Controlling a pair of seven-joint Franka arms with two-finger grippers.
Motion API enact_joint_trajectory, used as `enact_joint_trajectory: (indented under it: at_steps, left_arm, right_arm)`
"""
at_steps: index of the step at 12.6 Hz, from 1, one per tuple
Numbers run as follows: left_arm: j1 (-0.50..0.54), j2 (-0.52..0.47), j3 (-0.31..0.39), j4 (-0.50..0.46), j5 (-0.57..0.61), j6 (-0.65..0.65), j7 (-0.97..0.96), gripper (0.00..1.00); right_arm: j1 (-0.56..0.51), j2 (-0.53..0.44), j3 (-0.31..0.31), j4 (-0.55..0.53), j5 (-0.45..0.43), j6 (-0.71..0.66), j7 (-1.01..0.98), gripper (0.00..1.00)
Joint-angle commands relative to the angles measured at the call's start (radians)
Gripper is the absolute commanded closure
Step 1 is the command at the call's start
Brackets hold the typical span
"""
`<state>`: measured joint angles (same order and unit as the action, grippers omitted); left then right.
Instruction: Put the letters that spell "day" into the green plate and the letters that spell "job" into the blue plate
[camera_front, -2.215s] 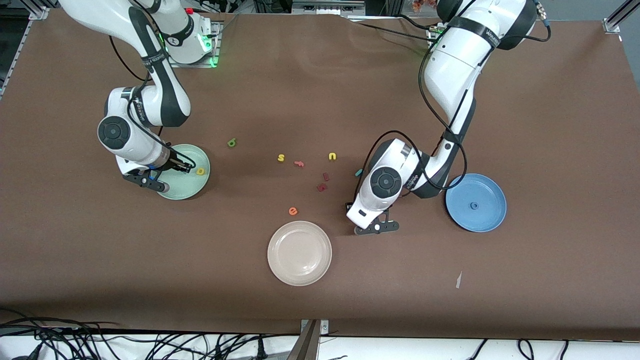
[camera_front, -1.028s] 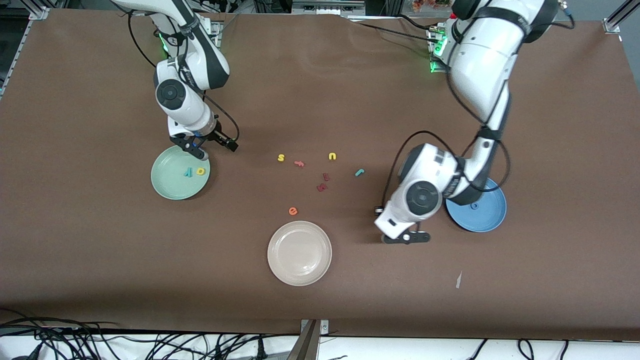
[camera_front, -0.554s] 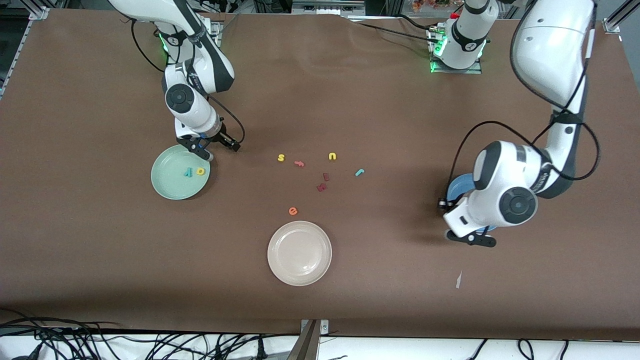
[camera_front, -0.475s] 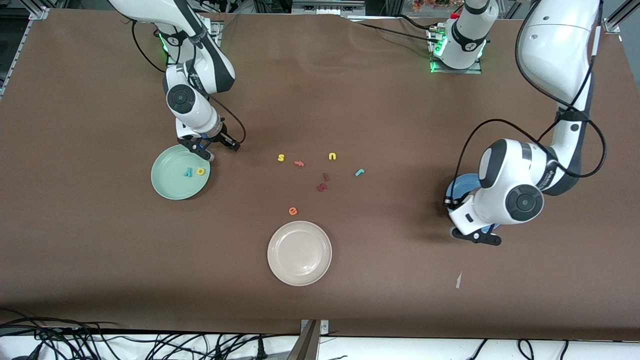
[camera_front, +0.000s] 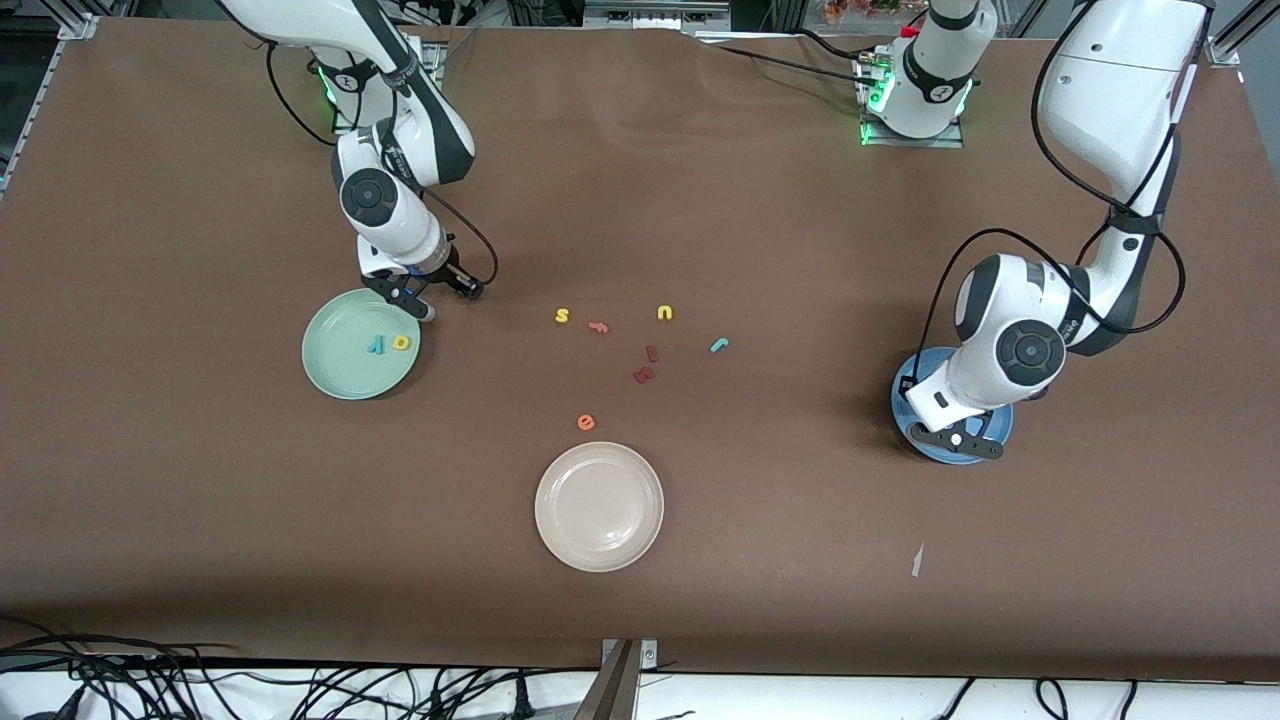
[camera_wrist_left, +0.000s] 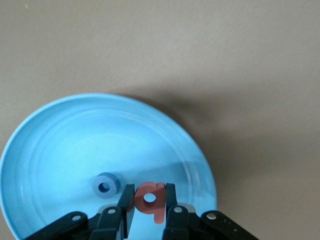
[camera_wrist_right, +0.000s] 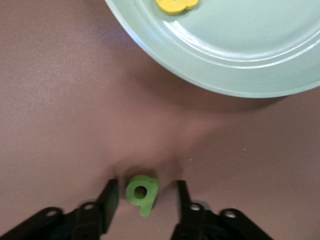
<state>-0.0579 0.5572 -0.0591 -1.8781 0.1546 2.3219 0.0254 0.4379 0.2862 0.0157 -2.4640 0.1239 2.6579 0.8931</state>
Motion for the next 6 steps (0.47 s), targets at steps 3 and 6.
enact_joint_trajectory:
  at_steps: [3, 6]
  left_arm:
    - [-0.008, -0.048, -0.014, 0.022, -0.003, -0.041, -0.03, 0.0]
    - [-0.025, -0.048, -0.082, 0.034, -0.079, -0.044, -0.157, 0.0]
  right_arm:
    - [0.001, 0.002, 0.02, -0.001, 0.011, 0.008, 0.004, 0.86]
    - [-0.001, -0.015, 0.018, 0.007, 0.013, -0.001, -0.009, 0.94]
